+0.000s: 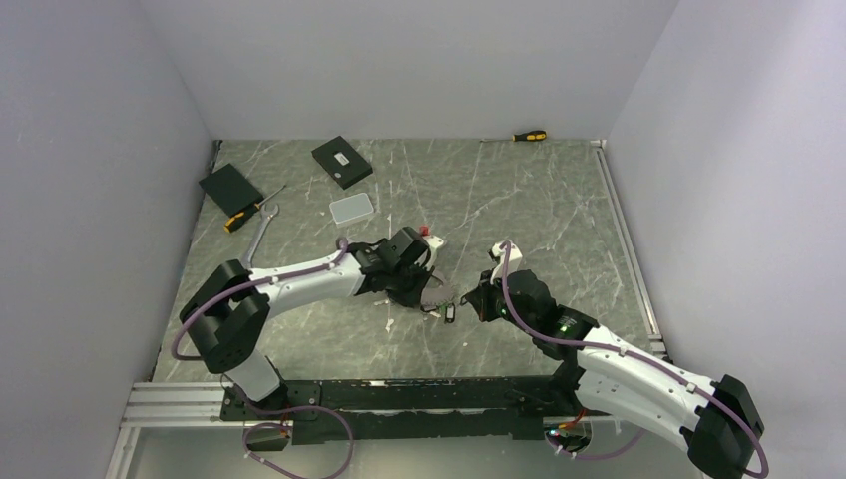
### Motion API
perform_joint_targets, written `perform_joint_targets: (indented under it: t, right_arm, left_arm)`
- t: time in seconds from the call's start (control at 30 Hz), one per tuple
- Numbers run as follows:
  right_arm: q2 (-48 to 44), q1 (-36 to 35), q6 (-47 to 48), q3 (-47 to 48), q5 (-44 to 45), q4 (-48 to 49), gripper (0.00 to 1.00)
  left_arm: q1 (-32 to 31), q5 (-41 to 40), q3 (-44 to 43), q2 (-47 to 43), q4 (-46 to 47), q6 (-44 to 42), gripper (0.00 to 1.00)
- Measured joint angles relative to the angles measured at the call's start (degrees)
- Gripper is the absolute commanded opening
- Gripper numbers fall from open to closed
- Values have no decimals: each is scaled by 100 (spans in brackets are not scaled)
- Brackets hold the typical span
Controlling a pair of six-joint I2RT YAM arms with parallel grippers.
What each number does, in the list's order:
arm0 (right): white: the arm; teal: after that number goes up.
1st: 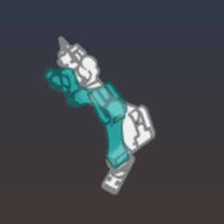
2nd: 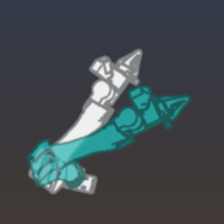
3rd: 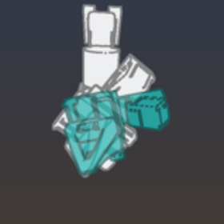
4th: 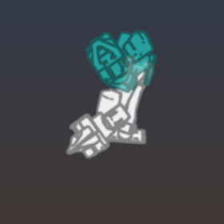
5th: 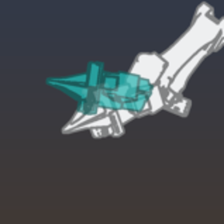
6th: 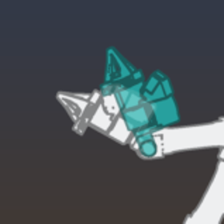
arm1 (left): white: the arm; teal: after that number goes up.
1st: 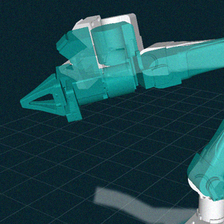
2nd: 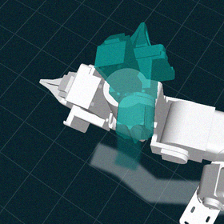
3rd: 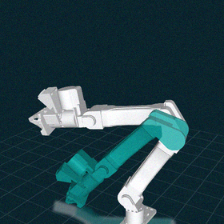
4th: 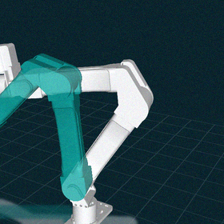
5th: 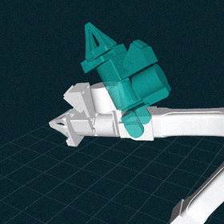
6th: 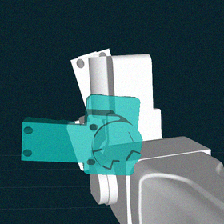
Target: Put the keys on the keyring
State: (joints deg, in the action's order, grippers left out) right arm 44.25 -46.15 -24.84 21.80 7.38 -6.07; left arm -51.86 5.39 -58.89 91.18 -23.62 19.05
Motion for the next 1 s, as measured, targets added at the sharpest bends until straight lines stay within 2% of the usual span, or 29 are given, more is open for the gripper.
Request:
perform_joint_targets:
  t: [0.27, 1.0]
  right_arm:
    - [-61, 0, 0, 0, 0, -48, 0]
    - [-116, 0, 120, 0, -334, 55, 0]
  left_arm:
    - [470, 702, -125, 492, -431, 345, 0]
    - [1652, 2616, 46, 520, -181, 1338, 0]
